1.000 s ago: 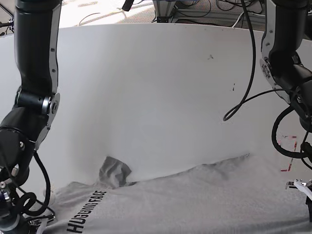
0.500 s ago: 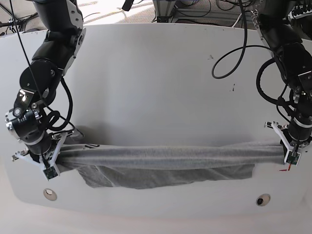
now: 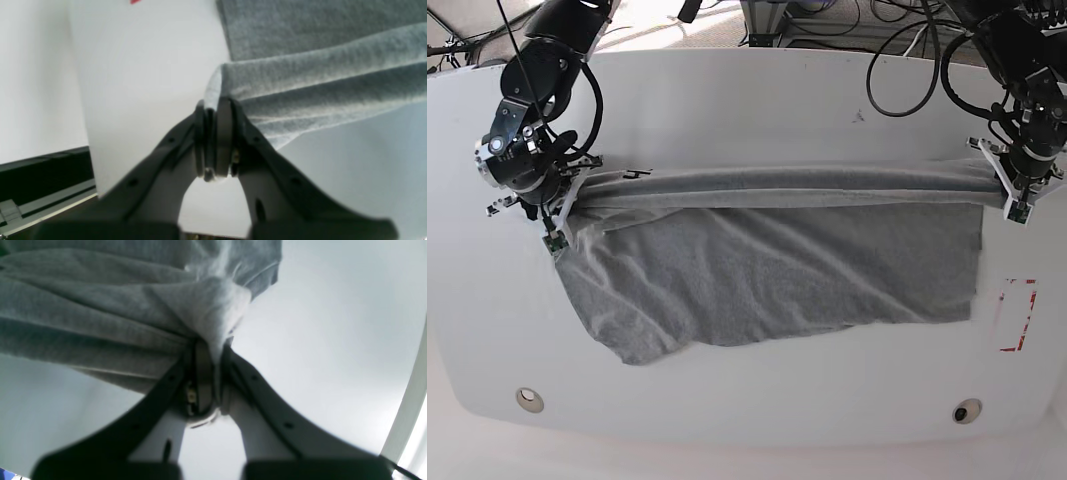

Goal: Fold the T-shirt properly
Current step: 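Lay the shirt flat, dragging the held edge away from the body, then pull the shirt edge with both grippers to smooth it flat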

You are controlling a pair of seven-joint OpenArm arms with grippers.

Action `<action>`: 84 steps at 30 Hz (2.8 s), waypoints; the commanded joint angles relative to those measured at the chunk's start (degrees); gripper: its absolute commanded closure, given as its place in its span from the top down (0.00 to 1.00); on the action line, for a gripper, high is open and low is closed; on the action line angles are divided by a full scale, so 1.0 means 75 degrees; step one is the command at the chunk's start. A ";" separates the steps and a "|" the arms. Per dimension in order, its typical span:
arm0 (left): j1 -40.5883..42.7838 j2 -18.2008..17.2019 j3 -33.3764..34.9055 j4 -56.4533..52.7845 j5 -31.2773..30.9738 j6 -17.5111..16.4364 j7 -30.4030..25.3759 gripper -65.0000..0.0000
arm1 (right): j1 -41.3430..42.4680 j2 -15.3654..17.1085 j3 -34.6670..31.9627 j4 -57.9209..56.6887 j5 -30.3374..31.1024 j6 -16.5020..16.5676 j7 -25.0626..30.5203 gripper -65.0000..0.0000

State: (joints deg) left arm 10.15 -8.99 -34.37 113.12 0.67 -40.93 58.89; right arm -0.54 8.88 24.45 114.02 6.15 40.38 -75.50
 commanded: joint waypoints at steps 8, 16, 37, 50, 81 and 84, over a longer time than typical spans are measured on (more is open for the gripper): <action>0.0528 -0.0037 -0.0100 -0.0413 0.0304 0.0124 -0.0040 0.00 | -0.1118 -0.0194 0.0075 0.0112 -0.0322 -0.0051 0.0590 0.00; 0.0528 -0.0061 -0.0077 -0.0999 0.0339 0.0124 -0.0673 0.00 | -0.1165 -0.0136 0.0063 0.0089 -0.0393 -0.0051 0.0719 0.00; -0.0187 -0.0541 0.0662 -0.1527 0.0316 0.0124 -0.0673 0.21 | -0.0579 0.0169 0.0040 -0.0779 -0.0381 -0.0051 0.0837 0.00; -0.0562 -0.0565 0.0674 -0.1843 0.0316 0.0124 -0.0696 0.59 | -0.0075 0.0462 0.0063 -0.0896 -0.0393 -0.0051 0.0848 0.66; 0.0059 -0.0506 -0.0323 -0.1175 -0.2216 0.0124 -0.0169 0.81 | -0.0579 -0.0007 0.2420 -0.0345 -0.0310 -0.0051 0.0672 0.76; 0.0094 -0.0248 -0.0323 -0.1480 -0.1876 0.0124 -0.0310 0.81 | -0.0591 -0.0159 0.2443 -0.0357 -0.0310 -0.0051 0.0672 0.69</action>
State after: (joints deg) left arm 10.98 -10.85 -36.36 102.65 -15.18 -40.12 57.52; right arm -5.43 7.88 42.59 110.48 3.29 40.07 -71.31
